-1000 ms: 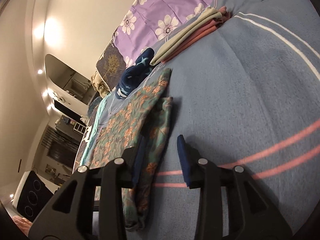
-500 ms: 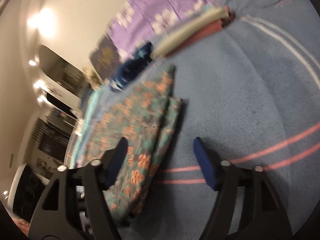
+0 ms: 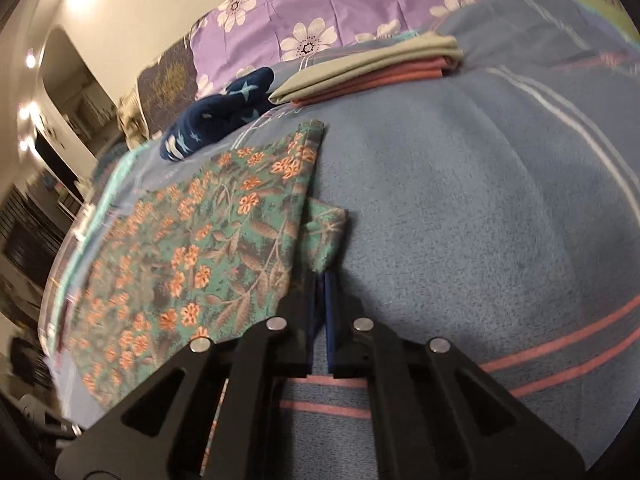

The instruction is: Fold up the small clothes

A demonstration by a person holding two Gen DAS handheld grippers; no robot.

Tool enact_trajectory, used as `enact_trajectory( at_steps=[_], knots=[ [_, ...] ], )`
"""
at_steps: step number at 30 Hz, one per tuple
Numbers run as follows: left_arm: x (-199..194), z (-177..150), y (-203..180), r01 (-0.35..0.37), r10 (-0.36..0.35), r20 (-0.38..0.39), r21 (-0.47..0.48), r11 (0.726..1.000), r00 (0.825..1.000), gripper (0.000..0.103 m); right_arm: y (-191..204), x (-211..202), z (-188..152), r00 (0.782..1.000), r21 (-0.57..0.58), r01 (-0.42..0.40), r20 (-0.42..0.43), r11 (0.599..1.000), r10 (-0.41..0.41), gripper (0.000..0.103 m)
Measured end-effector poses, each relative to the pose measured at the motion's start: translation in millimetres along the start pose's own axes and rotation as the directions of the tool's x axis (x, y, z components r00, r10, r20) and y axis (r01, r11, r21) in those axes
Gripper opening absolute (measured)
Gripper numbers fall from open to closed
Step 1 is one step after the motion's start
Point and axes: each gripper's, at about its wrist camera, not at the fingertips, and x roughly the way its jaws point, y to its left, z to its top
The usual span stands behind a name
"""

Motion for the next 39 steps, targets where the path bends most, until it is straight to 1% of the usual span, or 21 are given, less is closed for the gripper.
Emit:
enact_trajectory(
  at_steps=[2, 4, 6, 8, 9, 11, 12, 13, 14, 15, 16, 20, 22, 23, 25, 27, 30, 32, 33, 36, 39],
  knots=[
    [-27, -17, 21, -0.062, 0.064, 0.029, -0.061, 0.996, 0.998, 0.029, 1, 0, 1, 1.0, 0.003, -0.004, 0.0, 1.0, 0.004, 0.002],
    [-58, -36, 51, -0.148, 0.157, 0.054, -0.142, 0.979, 0.986, 0.029, 2, -1, 0, 1.0, 0.0, -0.002, 0.001, 1.0, 0.002, 0.003],
    [-94, -61, 87, -0.253, 0.278, 0.069, -0.251, 0.935, 0.958, 0.029, -2, -3, -1, 1.0, 0.015, -0.016, 0.0, 1.0, 0.016, 0.004],
    [-130, -92, 125, -0.342, 0.39, 0.067, -0.364, 0.866, 0.918, 0.029, -5, -9, -3, 1.0, 0.04, -0.019, 0.003, 0.999, 0.019, 0.004],
    [-143, -105, 142, -0.373, 0.432, 0.059, -0.409, 0.833, 0.9, 0.029, -4, -13, -4, 1.0, 0.045, -0.004, 0.008, 0.999, 0.004, 0.004],
    [-172, -136, 171, -0.418, 0.5, 0.038, -0.496, 0.761, 0.865, 0.027, 0, -24, -5, 0.997, 0.043, 0.071, 0.03, 0.997, -0.072, 0.007],
    [-183, -148, 183, -0.425, 0.517, 0.029, -0.53, 0.734, 0.856, 0.025, 7, -33, -5, 0.988, 0.034, 0.145, 0.056, 0.989, -0.147, 0.012],
    [-194, -164, 194, -0.422, 0.526, 0.023, -0.568, 0.706, 0.85, 0.023, 12, -38, -5, 0.982, 0.031, 0.171, 0.07, 0.985, -0.173, 0.016],
    [-199, -170, 200, -0.413, 0.523, 0.022, -0.585, 0.698, 0.852, 0.023, 19, -43, -4, 0.978, 0.029, 0.188, 0.086, 0.982, -0.19, 0.019],
    [-204, -177, 203, -0.402, 0.516, 0.025, -0.595, 0.696, 0.857, 0.023, 30, -48, 0, 0.977, 0.026, 0.189, 0.101, 0.982, -0.19, 0.019],
    [-203, -181, 207, -0.381, 0.495, 0.032, -0.596, 0.707, 0.868, 0.023, 41, -51, 2, 0.977, 0.016, 0.185, 0.108, 0.983, -0.186, 0.019],
    [-193, -180, 200, -0.333, 0.438, 0.068, -0.549, 0.766, 0.896, 0.024, 117, -38, 12, 0.982, -0.132, 0.173, 0.098, 0.976, -0.16, 0.029],
    [-192, -184, 202, -0.32, 0.43, 0.077, -0.554, 0.769, 0.9, 0.042, 154, -23, 14, 0.988, -0.209, 0.152, 0.074, 0.966, -0.139, 0.032],
    [-190, -190, 203, -0.31, 0.425, 0.079, -0.568, 0.763, 0.902, 0.043, 174, -14, 13, 0.991, -0.248, 0.135, 0.06, 0.959, -0.124, 0.033],
    [-185, -197, 207, -0.277, 0.39, 0.081, -0.573, 0.771, 0.917, 0.043, 218, 10, 11, 0.996, -0.332, 0.089, 0.019, 0.939, -0.088, 0.035],
    [-186, -203, 209, -0.232, 0.361, 0.114, -0.582, 0.779, 0.926, 0.043, 265, 39, 6, 0.998, -0.407, 0.032, -0.038, 0.913, -0.052, 0.036],
    [-194, -205, 209, -0.184, 0.347, 0.176, -0.588, 0.788, 0.921, 0.034, 324, 77, -5, 0.995, -0.491, -0.021, -0.094, 0.871, -0.029, 0.036],
    [-197, -206, 209, -0.188, 0.353, 0.186, -0.581, 0.792, 0.917, 0.033, 354, 97, -10, 0.992, -0.528, -0.046, -0.123, 0.848, -0.023, 0.036],
    [-197, -206, 209, -0.178, 0.343, 0.192, -0.574, 0.799, 0.92, 0.032, 371, 110, -13, 0.989, -0.55, -0.064, -0.145, 0.832, -0.02, 0.037],
    [-192, -203, 210, -0.158, 0.306, 0.185, -0.554, 0.818, 0.934, 0.032, 406, 142, -20, 0.981, -0.586, -0.08, -0.189, 0.807, -0.039, 0.039],
    [-177, -199, 215, -0.157, 0.272, 0.135, -0.547, 0.822, 0.953, 0.033, 422, 171, -22, 0.972, -0.581, -0.075, -0.226, 0.811, -0.071, 0.039]
  ],
)
